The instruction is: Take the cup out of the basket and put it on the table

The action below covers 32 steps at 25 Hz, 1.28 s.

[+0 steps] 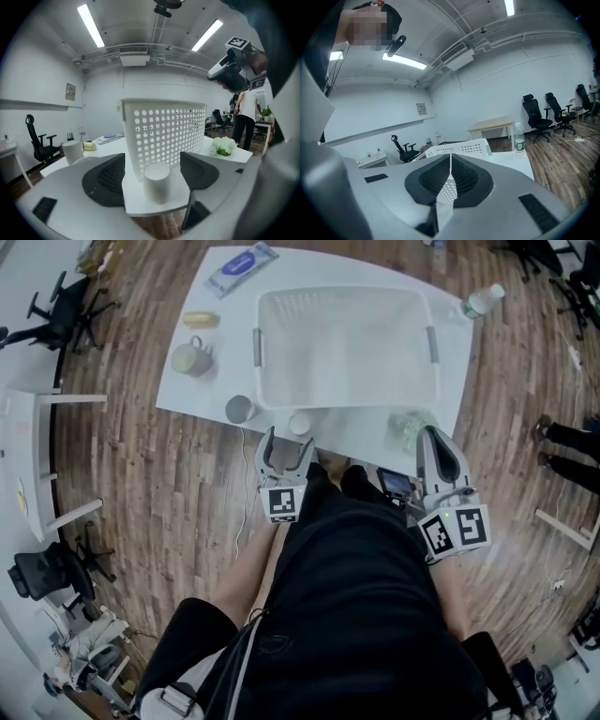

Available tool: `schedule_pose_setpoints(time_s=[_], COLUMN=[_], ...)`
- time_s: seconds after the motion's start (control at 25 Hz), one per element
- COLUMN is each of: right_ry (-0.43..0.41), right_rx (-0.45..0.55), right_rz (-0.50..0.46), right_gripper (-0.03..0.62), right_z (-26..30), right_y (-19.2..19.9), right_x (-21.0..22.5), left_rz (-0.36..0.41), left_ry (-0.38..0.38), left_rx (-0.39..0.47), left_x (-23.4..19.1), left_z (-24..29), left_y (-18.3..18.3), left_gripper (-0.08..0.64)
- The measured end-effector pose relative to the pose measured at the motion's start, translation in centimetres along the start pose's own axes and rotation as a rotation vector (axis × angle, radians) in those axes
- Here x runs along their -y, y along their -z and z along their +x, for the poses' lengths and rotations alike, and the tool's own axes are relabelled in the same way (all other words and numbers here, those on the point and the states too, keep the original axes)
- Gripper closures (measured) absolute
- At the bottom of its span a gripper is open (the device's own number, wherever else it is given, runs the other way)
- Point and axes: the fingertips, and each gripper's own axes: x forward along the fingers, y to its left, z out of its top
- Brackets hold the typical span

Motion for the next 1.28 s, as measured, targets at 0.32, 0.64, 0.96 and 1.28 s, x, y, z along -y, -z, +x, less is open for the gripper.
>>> schedule_pose_setpoints(time_s=[0.32, 0.64, 0.96, 1.28], right_ry=[-0.062, -0.175, -0.278, -0.286], right_rx=[0.004, -0.006, -0.039, -0.017], right_rz=[-0.013, -0.143, -0.148, -0.157], right_gripper=[0.566, 0.566, 0.566, 0.566], right_z=[0.2, 0.2, -2.0, -4.8], right_y=[-0.5, -1.0, 0.1, 1.1], right_x=[-0.2, -2.8, -2.0, -3.7], left_rz=[0.043, 0.021, -0.182, -0.185], left_ry=[-0.020, 0.239, 0.406, 0.374], left_rx=[0.182, 0.216, 0.211, 0.196], left_x=[-1.9, 4.4, 11.7, 13.4], left_z=[-3.1, -2.0, -2.7, -8.0], left_y=[-13.2, -22.0, -24.9, -22.8], left_gripper=[0.340, 0.551, 0.551, 0.551])
